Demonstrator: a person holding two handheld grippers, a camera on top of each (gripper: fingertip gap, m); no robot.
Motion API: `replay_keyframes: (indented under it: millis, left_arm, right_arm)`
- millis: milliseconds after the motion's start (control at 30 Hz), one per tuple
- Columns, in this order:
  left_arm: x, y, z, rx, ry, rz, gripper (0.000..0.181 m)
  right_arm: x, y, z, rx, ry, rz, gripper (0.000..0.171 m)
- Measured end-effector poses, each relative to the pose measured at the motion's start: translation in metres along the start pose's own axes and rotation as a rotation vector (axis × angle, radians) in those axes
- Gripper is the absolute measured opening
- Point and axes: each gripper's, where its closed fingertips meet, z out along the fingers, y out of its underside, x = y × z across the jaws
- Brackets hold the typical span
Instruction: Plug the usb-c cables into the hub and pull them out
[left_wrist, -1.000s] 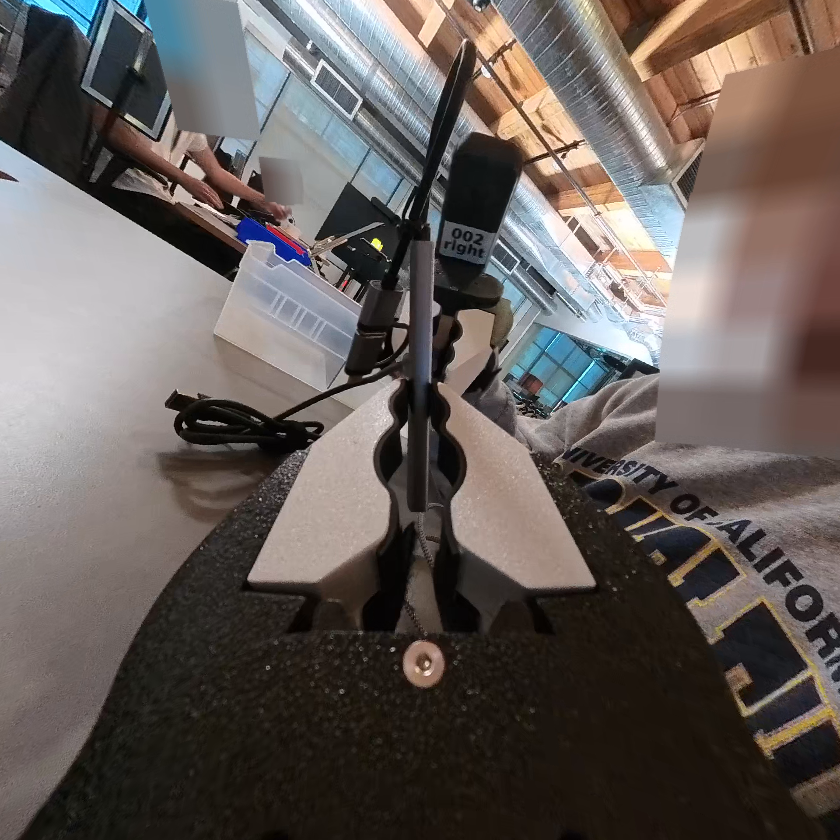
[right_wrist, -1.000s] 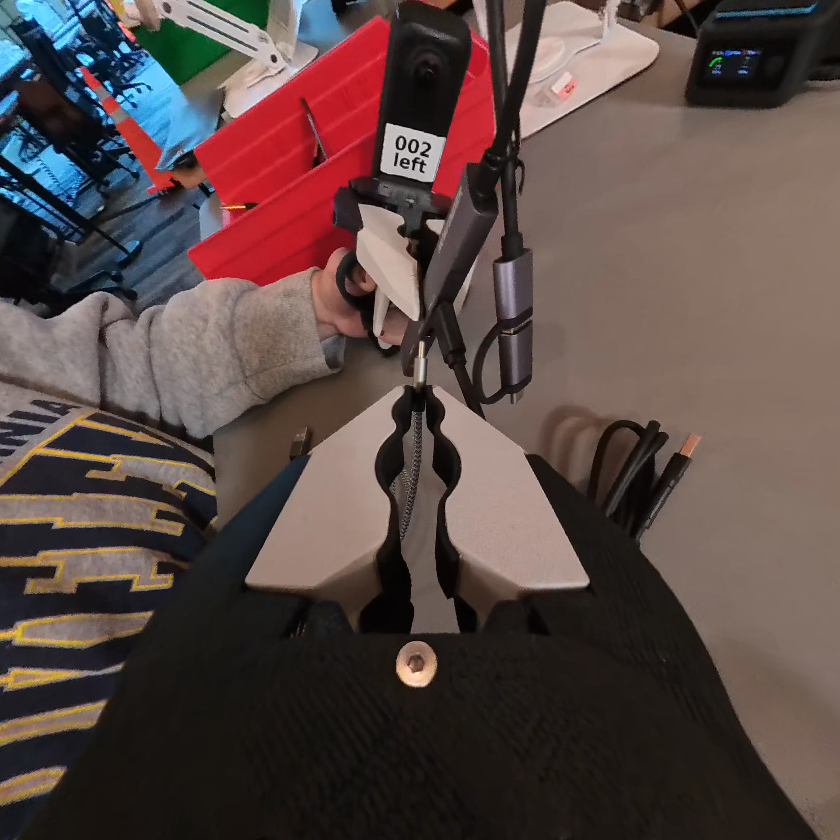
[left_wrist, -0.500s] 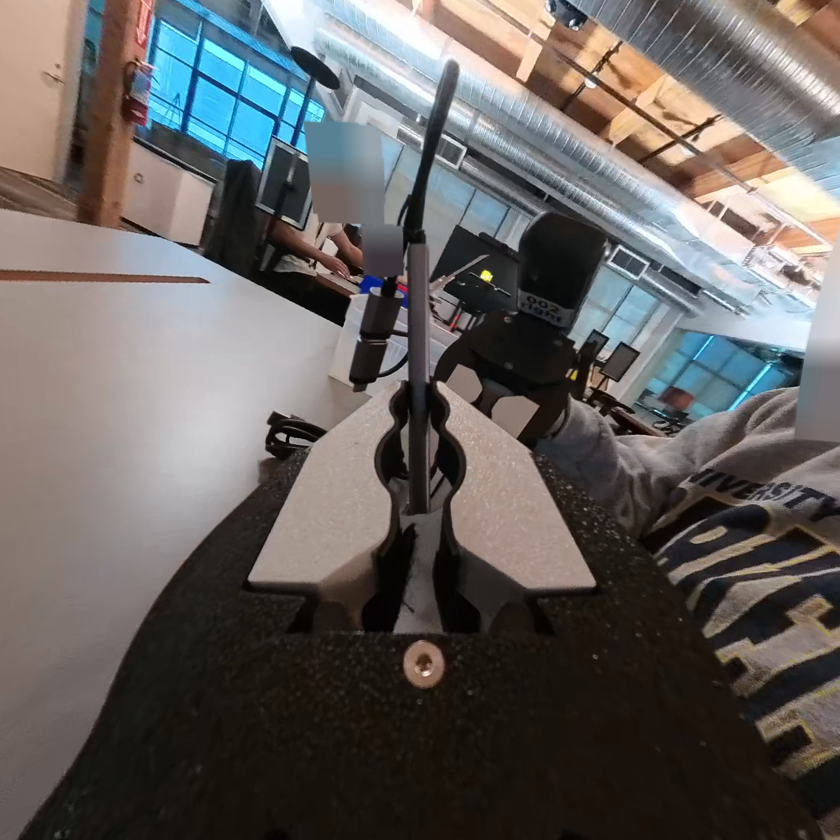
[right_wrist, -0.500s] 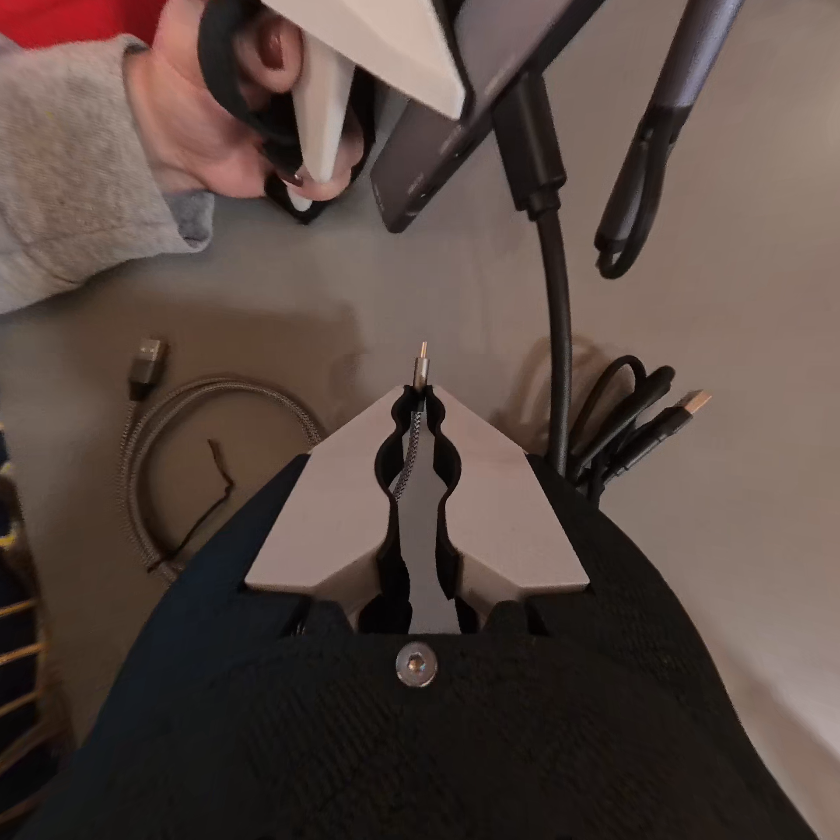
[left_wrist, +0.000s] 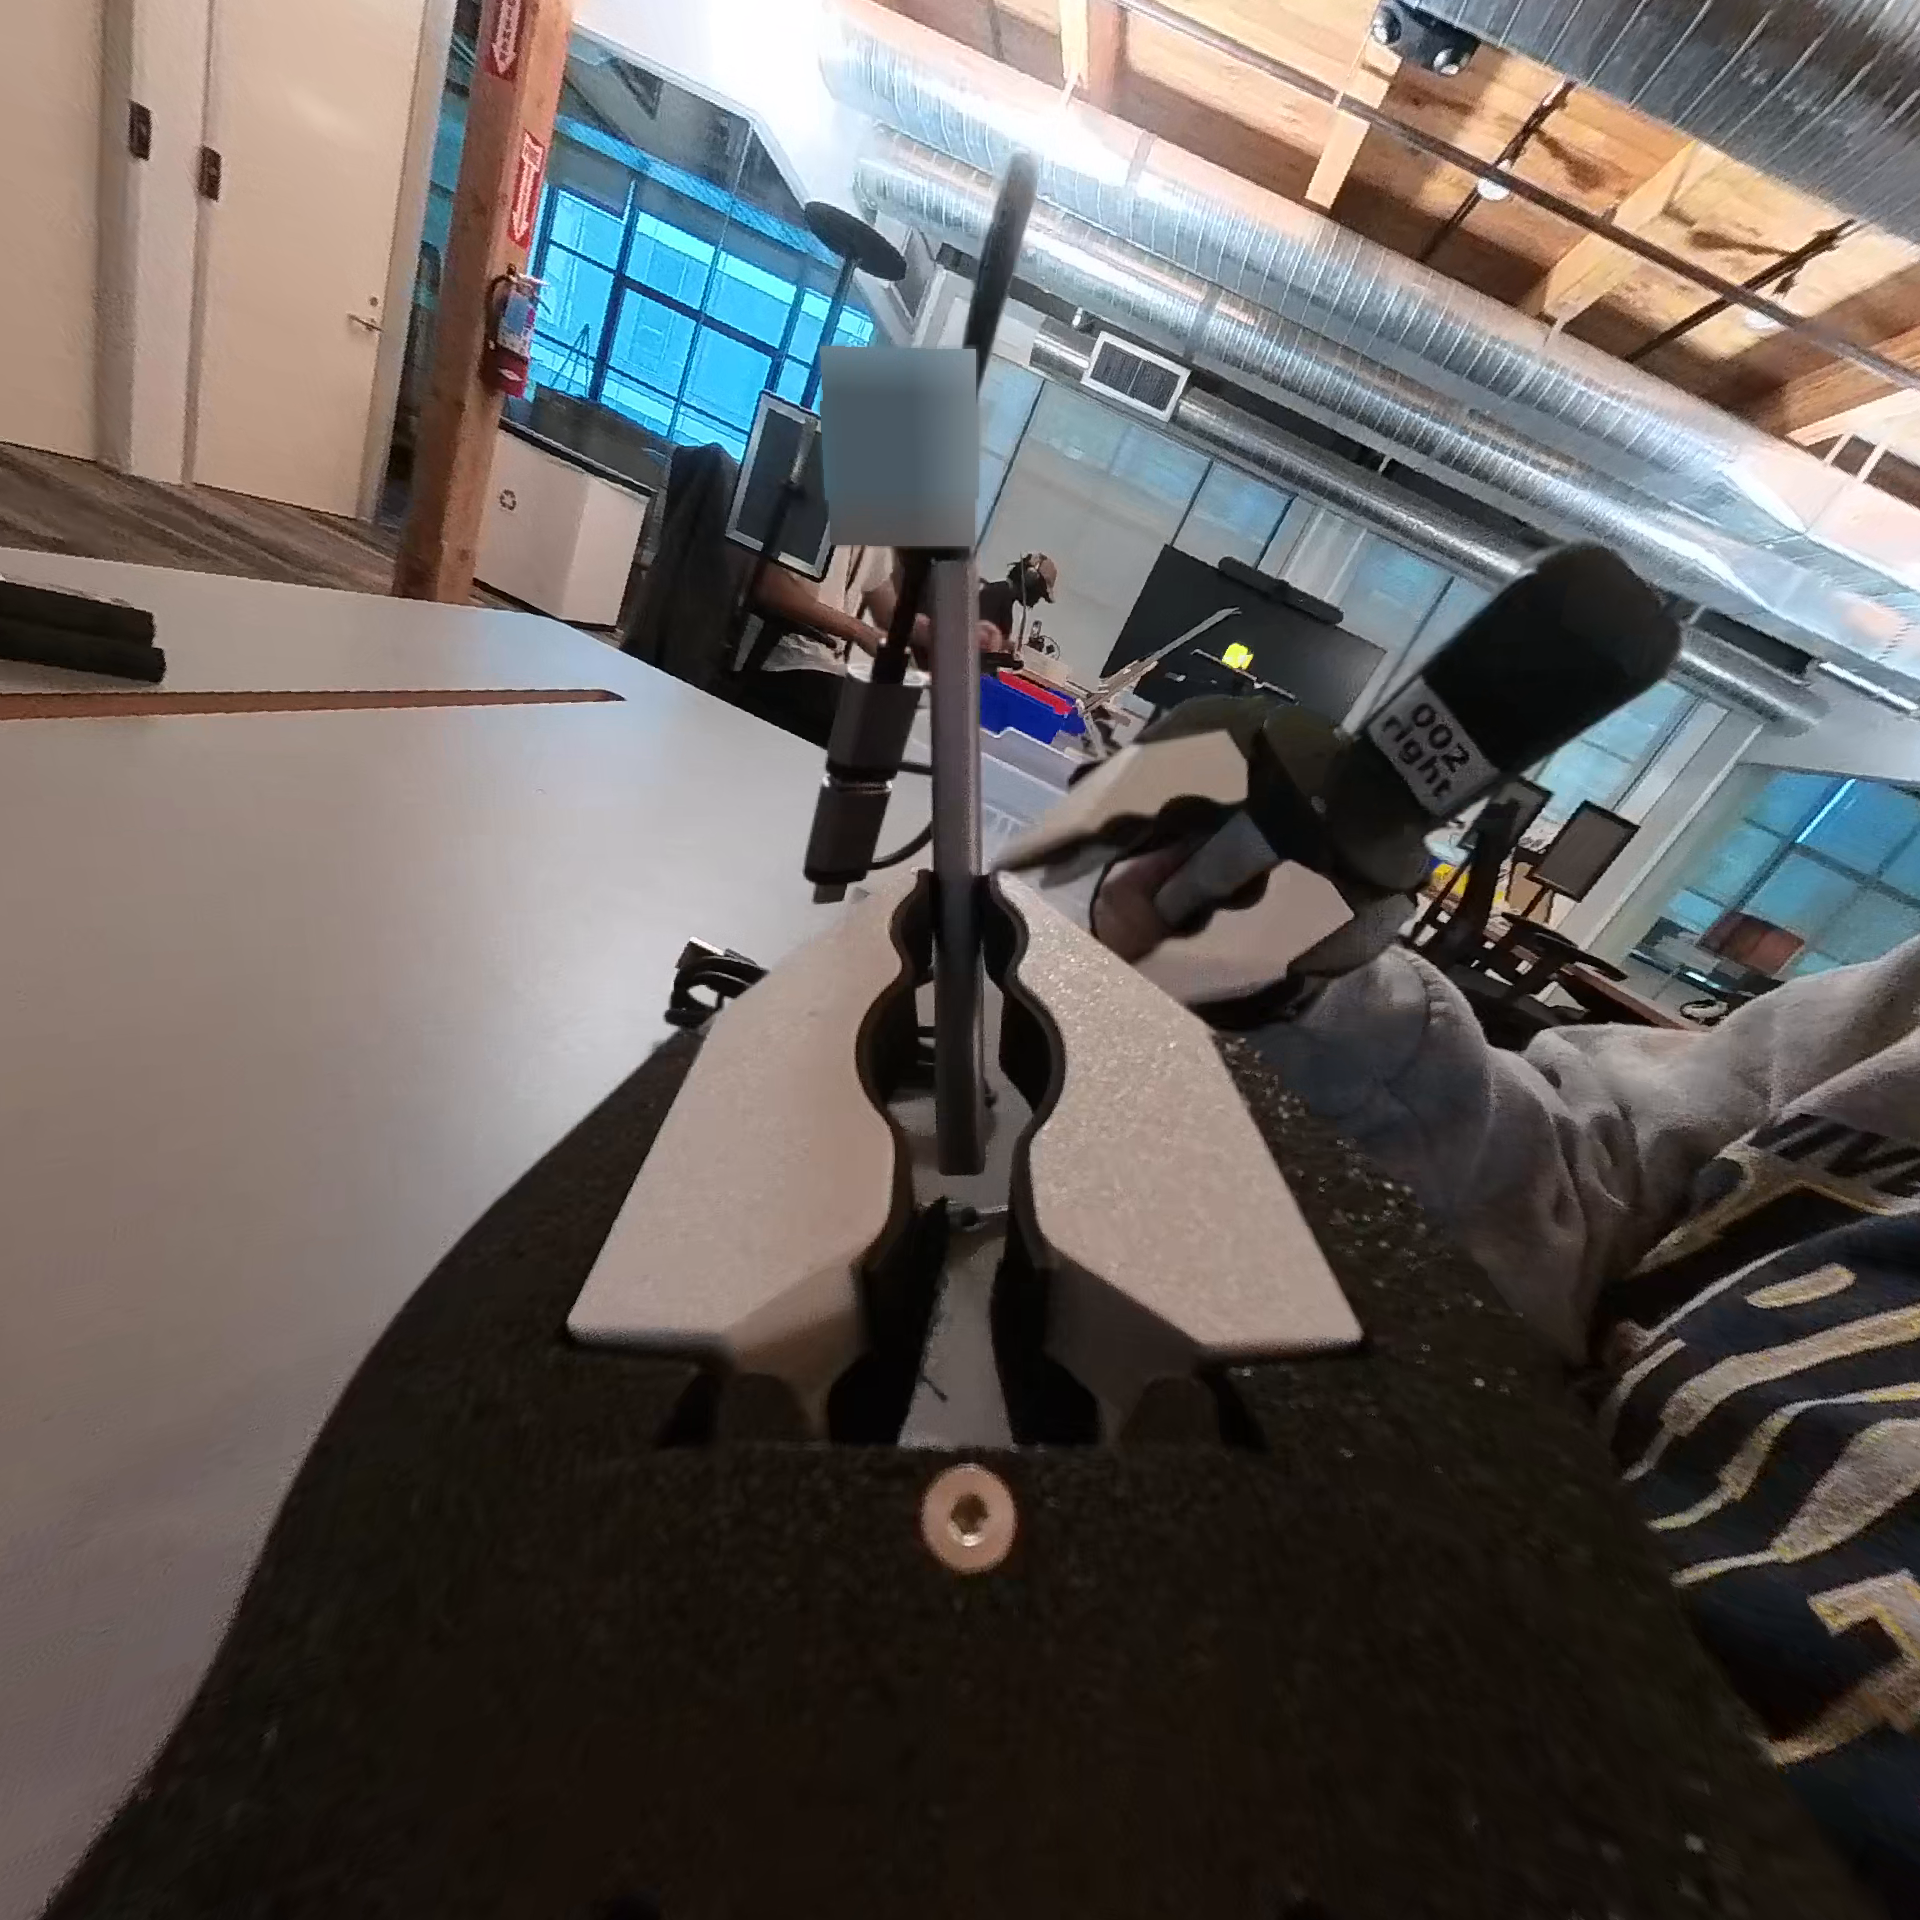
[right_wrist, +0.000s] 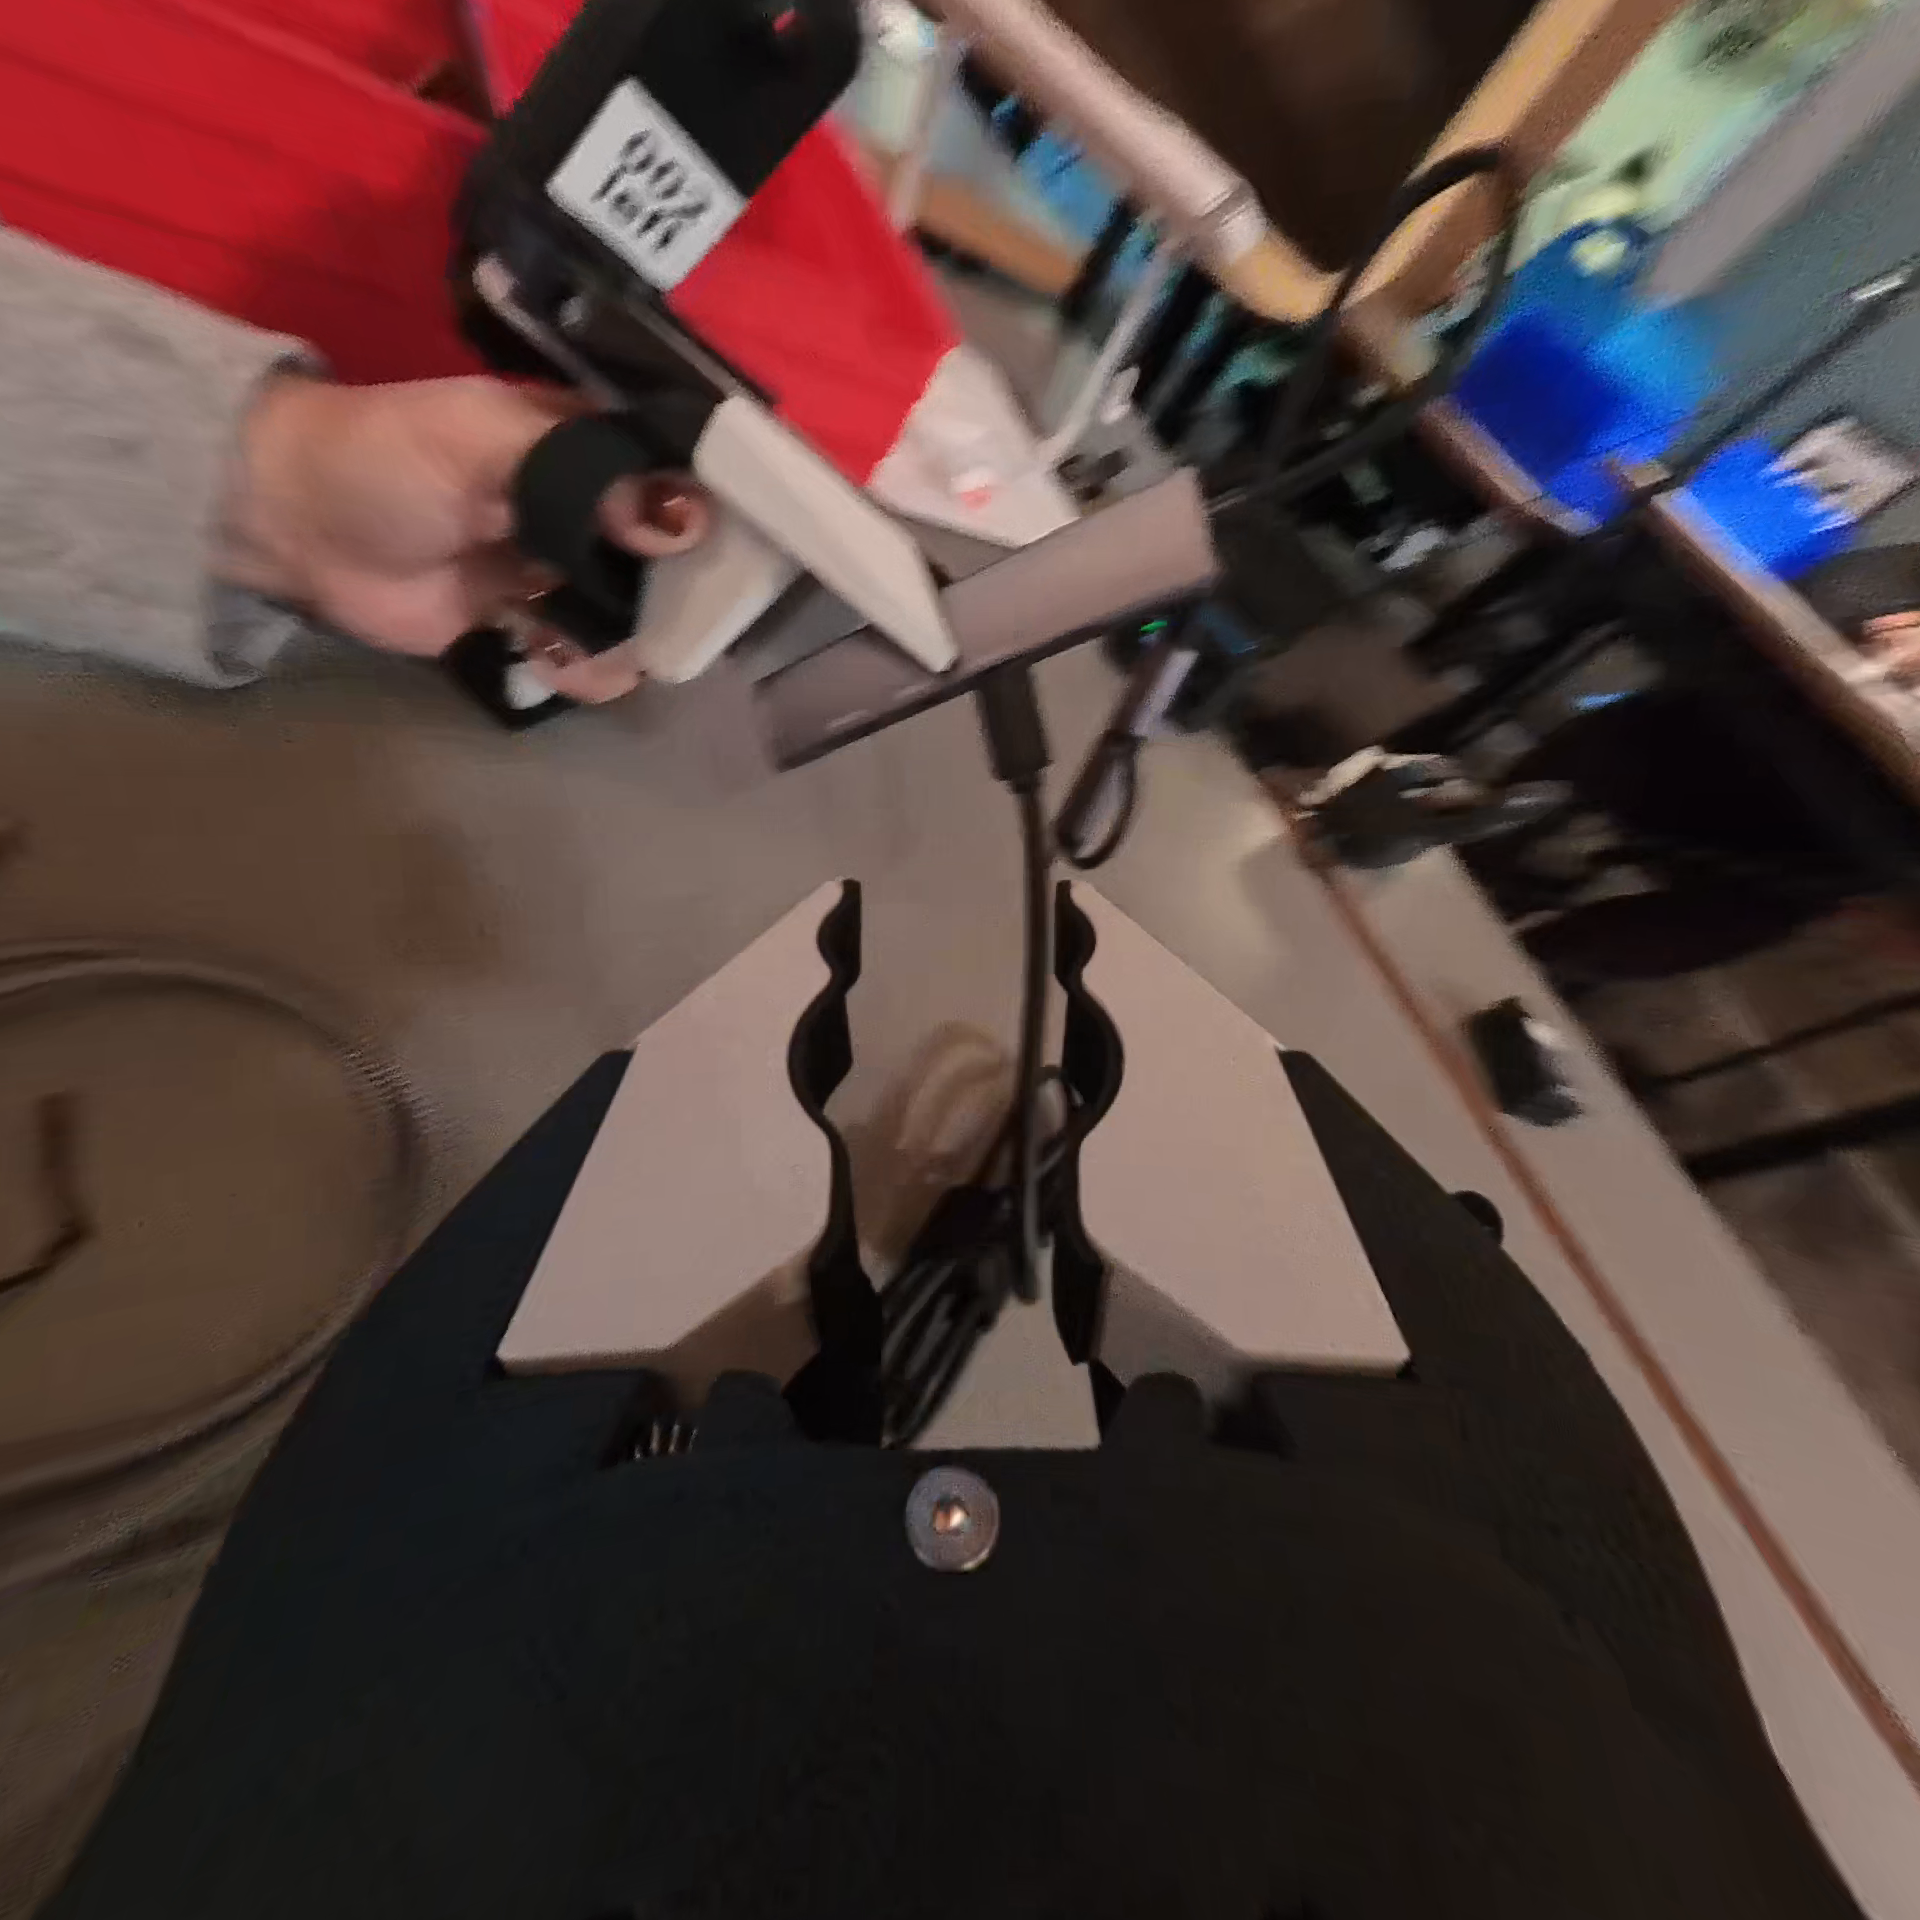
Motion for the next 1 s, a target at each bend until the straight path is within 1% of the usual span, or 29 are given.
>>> replay_keyframes:
  millis: [67,133,167,200,233,300,367,433,533,667,767,867,1000]
  left_arm:
    - [0.003,0.0,0.001,0.003,0.021,-0.012,0.006]
    - [0.008,0.001,0.003,0.001,0.05,-0.02,0.006]
    - [0.011,0.002,0.004,-0.003,0.065,-0.022,0.006]
    - [0.013,0.004,0.005,-0.012,0.076,-0.02,0.006]
    - [0.015,0.006,0.007,-0.023,0.086,-0.018,0.007]
    - [0.017,0.007,0.008,-0.038,0.099,-0.028,0.006]
    - [0.017,0.013,0.008,-0.089,0.118,-0.066,0.006]
    - [0.017,0.025,0.008,-0.176,0.114,-0.075,0.007]
    - [0.017,0.036,0.006,-0.26,0.097,-0.033,0.007]
    - [0.024,0.04,0.003,-0.306,0.125,-0.013,0.008]
    - [0.027,0.038,0.003,-0.297,0.142,-0.019,0.019]
    - [0.03,0.04,0.003,-0.309,0.16,-0.038,0.018]
    - [0.029,0.053,0.006,-0.372,0.152,-0.036,0.015]
  right_arm:
    - [0.01,-0.001,-0.001,0.02,0.074,-0.004,0.04]
    - [0.012,0.007,0.003,-0.028,0.093,0.007,0.039]
    - [0.012,0.011,0.005,-0.052,0.099,-0.001,0.029]
    - [0.013,0.014,0.005,-0.068,0.114,-0.019,0.006]
    - [0.016,0.015,0.004,-0.072,0.138,-0.044,0.002]
    - [0.019,0.013,0.002,-0.069,0.165,-0.081,0.002]
    - [0.022,0.011,-0.001,-0.067,0.197,-0.147,0.002]
    - [0.022,0.012,-0.002,-0.091,0.232,-0.269,0.002]
    - [0.021,0.012,-0.003,-0.114,0.278,-0.428,0.002]
    - [0.019,0.006,-0.006,-0.075,0.292,-0.468,0.001]
    - [0.021,0.004,-0.01,-0.063,0.317,-0.513,0.002]
    - [0.019,0.004,-0.011,-0.054,0.314,-0.552,0.002]
    - [0.018,0.002,-0.011,-0.049,0.335,-0.592,0.001]
